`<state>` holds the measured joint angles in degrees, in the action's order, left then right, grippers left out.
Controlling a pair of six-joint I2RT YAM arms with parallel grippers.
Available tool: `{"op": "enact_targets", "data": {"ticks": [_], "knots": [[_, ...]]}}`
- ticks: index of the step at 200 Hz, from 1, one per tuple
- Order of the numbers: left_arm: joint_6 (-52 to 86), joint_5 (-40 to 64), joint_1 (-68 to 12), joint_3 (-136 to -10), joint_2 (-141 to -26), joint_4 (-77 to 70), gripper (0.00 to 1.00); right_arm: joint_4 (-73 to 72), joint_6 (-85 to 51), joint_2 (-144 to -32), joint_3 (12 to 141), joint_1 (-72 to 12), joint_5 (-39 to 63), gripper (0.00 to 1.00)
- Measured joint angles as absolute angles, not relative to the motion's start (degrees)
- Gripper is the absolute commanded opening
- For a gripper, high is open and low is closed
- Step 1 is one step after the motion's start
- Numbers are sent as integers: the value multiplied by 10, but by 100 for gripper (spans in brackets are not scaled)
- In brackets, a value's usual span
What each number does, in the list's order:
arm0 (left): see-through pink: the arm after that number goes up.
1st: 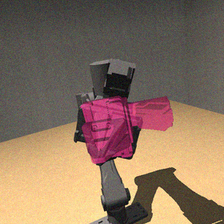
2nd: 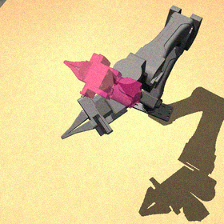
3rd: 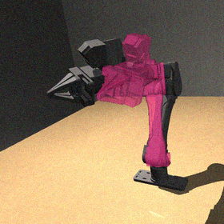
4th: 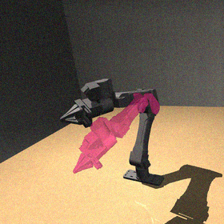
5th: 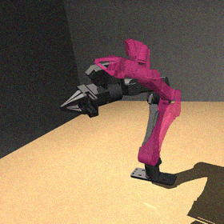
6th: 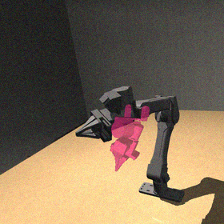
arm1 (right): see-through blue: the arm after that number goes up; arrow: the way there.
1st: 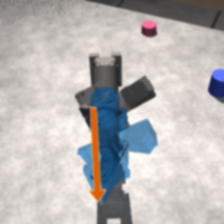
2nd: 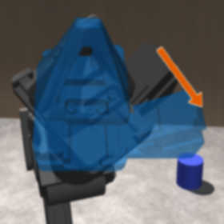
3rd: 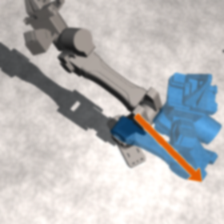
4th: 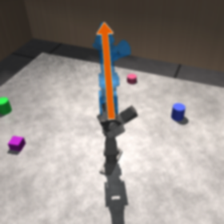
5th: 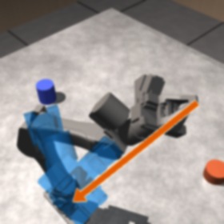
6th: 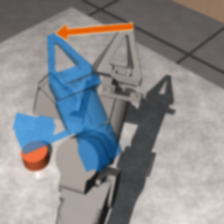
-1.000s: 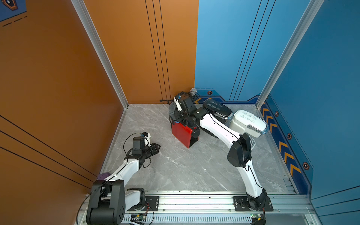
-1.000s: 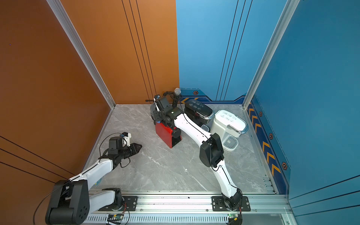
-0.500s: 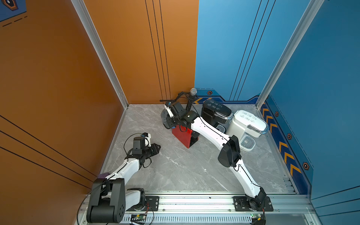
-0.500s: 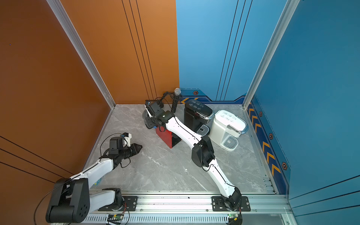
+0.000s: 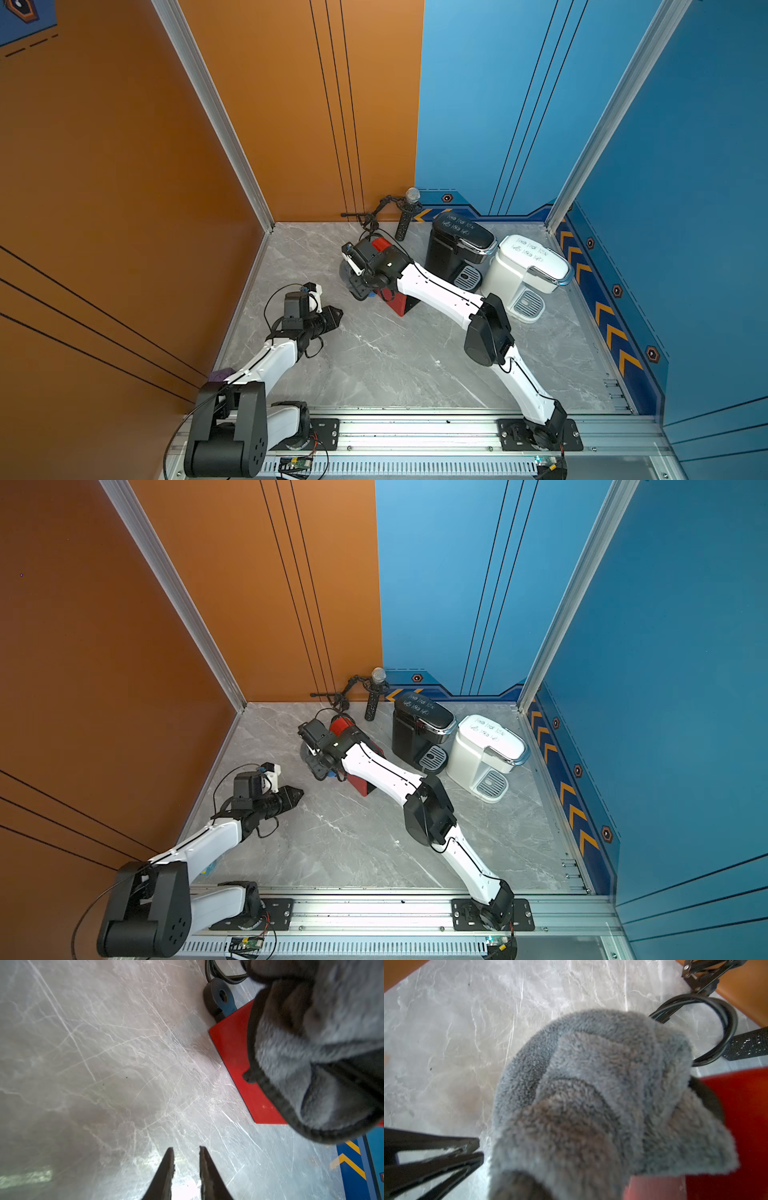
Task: Wipe the surface of a coffee machine
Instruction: Adjust the coffee machine at the center of the board.
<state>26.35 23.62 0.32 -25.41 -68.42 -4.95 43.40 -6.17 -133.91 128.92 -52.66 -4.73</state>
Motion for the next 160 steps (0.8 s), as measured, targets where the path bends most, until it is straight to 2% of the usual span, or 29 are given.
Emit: {"op": "enact_targets", "data": {"ticks": [49,89,131,160], "knots": [[266,236,-6,-247,-663,-57,24,346,-66,-1103,1016,-529,-47,0],[276,232,-64,-245,-636,-67,24,238,-97,-902,764,-529,-48,0],[298,207,-124,-299,-636,-67,24,151,-157,-803,530,-520,-63,0],[311,180,-161,-361,-646,-70,24,105,-199,-770,435,-497,-67,0]]}}
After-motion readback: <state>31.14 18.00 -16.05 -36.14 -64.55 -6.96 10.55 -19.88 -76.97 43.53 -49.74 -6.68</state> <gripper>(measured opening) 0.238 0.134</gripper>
